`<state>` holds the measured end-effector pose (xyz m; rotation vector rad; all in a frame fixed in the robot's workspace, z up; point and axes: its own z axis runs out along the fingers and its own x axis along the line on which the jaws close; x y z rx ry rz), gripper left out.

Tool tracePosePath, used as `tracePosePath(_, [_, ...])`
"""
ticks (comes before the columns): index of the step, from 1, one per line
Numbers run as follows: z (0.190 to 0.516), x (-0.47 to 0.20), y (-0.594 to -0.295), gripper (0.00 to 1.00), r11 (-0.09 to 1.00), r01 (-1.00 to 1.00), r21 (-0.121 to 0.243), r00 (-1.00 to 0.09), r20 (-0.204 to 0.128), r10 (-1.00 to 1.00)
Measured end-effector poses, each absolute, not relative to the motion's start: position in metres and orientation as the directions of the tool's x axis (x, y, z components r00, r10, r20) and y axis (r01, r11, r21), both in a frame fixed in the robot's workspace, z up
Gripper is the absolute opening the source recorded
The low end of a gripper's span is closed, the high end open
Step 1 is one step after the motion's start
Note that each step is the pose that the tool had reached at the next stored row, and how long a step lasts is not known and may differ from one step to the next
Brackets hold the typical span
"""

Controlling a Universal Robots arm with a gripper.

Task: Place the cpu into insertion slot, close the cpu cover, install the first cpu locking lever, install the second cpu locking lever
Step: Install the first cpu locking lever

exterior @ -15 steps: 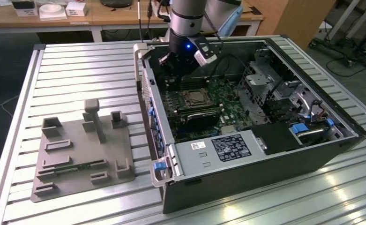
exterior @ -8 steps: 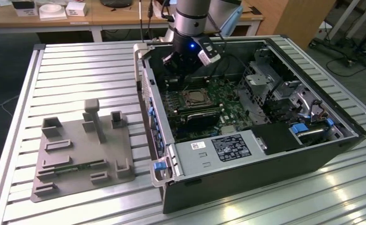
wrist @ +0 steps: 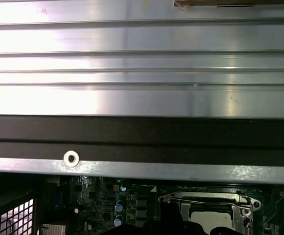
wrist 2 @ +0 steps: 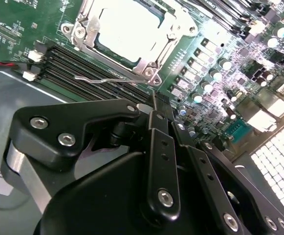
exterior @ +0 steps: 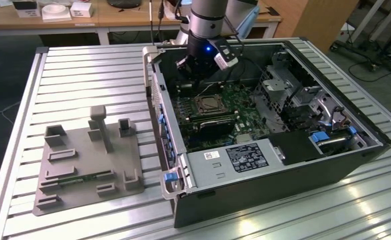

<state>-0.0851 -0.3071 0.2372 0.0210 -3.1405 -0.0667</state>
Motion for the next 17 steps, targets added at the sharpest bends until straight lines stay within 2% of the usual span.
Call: tracePosePath(17, [0.2356, -0.0784, -0.3071, 0.1, 0.999, -0.015, 0.042, -1.0, 0.0, -0.015])
